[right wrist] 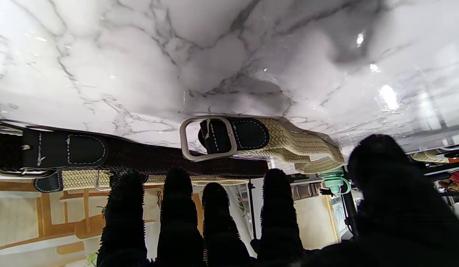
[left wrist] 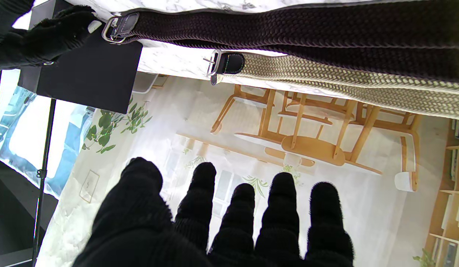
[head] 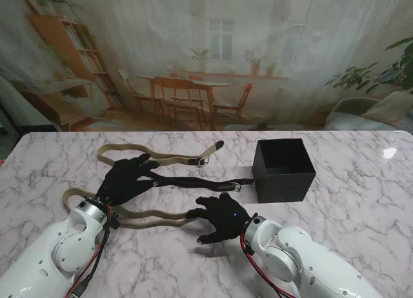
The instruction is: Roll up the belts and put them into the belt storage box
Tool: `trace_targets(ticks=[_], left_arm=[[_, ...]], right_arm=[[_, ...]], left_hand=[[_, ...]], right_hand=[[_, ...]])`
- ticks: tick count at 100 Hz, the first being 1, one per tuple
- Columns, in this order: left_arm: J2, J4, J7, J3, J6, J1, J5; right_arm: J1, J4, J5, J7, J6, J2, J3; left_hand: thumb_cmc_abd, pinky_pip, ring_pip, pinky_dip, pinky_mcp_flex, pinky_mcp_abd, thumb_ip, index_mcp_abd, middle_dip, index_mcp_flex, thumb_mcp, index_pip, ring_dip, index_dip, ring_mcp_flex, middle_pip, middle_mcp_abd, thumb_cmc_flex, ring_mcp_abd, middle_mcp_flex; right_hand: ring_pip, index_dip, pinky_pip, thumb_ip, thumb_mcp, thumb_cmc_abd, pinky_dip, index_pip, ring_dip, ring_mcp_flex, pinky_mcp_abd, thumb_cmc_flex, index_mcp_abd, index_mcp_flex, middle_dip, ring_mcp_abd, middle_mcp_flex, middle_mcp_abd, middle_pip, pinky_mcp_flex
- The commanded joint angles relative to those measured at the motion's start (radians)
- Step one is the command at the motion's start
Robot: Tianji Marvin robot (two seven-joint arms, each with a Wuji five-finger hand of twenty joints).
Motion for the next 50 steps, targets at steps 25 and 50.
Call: trace_targets(ticks=[25, 50], left_arm=[[-0.001, -0.004, -0.014, 0.003, 0.002, 0.003, -0.003], [-0.002, -0.004, -0.006, 0.000, -0.003, 0.005, 0.001]], right_arm=[[0.075, 0.038, 0.019, 0.045, 0.049, -0.008, -0.081], [0.109, 0.053, 0.013, 0.051, 0.071, -0.008, -0.119]], left_hand=[[0.048, -0.006, 0.004, 0.014, -0.014, 0.022, -0.019, 0.011, 0.012, -0.003, -0.029, -0.015, 0.009, -0.006, 0.005, 0.013, -0.009, -0.006, -0.015, -0.001], [0.050, -0.006, 0.004, 0.014, -0.014, 0.021, -0.019, 0.009, 0.011, -0.007, -0.029, -0.017, 0.010, -0.007, 0.004, 0.009, -0.009, -0.007, -0.015, -0.014]], right_hand=[[-0.037, -0.020, -0.007, -0.019, 0.012, 0.010, -0.001, -0.001, -0.022, -0.028, -0.022, -0.040, 0.002, 0.038, -0.021, -0.009, -0.059, 0.011, -0.027, -0.013], [-0.037, -0.016, 0.000, -0.019, 0.007, 0.018, 0.003, -0.002, -0.022, -0.039, -0.025, -0.044, 0.028, 0.042, -0.032, -0.010, -0.080, 0.008, -0.031, -0.016]])
